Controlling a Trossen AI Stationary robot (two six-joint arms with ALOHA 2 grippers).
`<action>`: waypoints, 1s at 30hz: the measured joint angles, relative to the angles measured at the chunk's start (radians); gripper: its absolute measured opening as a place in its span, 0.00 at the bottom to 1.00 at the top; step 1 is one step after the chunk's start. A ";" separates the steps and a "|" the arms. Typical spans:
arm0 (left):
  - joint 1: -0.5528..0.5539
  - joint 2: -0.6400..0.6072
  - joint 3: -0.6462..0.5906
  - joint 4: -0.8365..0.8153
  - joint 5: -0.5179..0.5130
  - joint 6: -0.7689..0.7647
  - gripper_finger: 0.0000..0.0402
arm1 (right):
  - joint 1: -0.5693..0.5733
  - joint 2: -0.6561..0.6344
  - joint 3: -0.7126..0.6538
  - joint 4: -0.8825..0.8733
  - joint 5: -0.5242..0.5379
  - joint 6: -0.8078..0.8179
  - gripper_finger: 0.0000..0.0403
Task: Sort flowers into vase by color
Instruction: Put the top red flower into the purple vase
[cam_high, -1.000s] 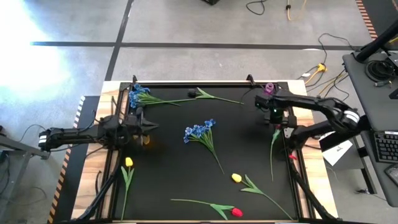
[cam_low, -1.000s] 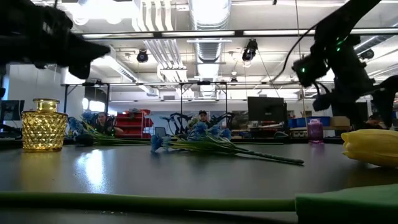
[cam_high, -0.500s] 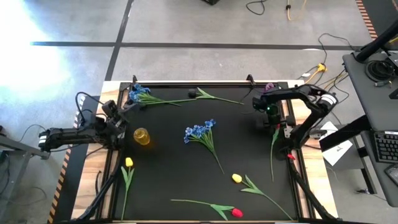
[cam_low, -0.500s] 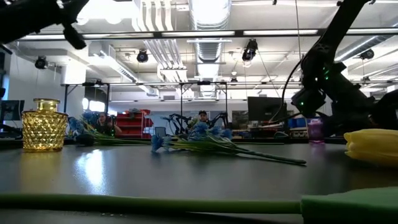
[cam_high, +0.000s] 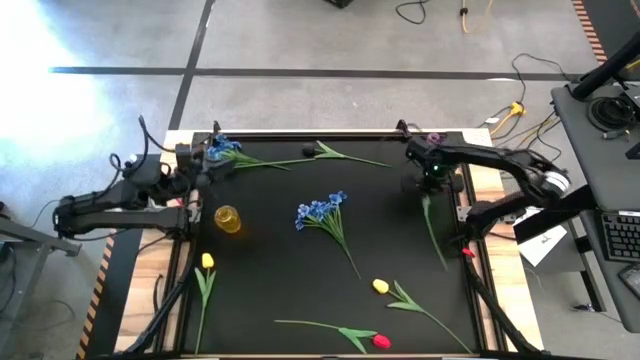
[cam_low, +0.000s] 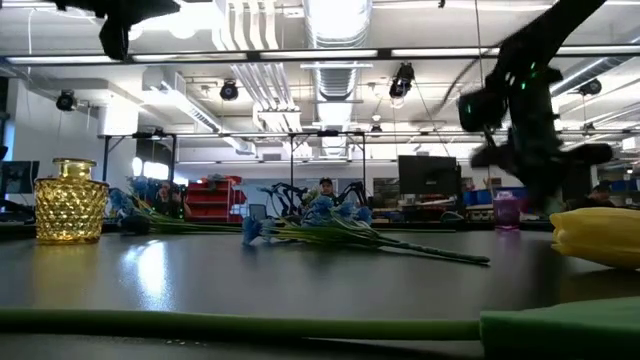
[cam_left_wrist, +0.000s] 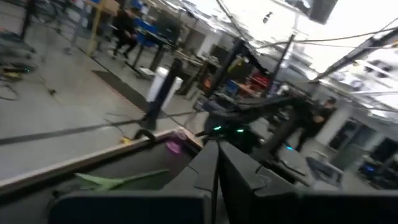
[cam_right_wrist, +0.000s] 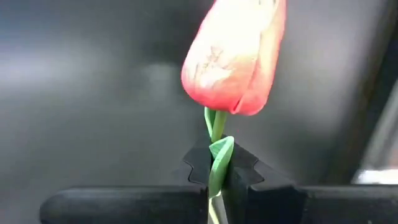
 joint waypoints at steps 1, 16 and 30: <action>0.000 0.017 0.019 -0.001 -0.012 0.003 0.00 | 0.001 -0.044 0.012 0.030 0.000 0.005 0.03; 0.000 0.236 0.150 0.000 -0.025 0.052 0.00 | -0.002 -0.434 0.228 0.262 0.545 -0.109 0.03; -0.002 0.370 0.202 0.007 0.011 0.052 0.00 | -0.008 -0.398 0.354 0.396 1.013 -0.190 0.03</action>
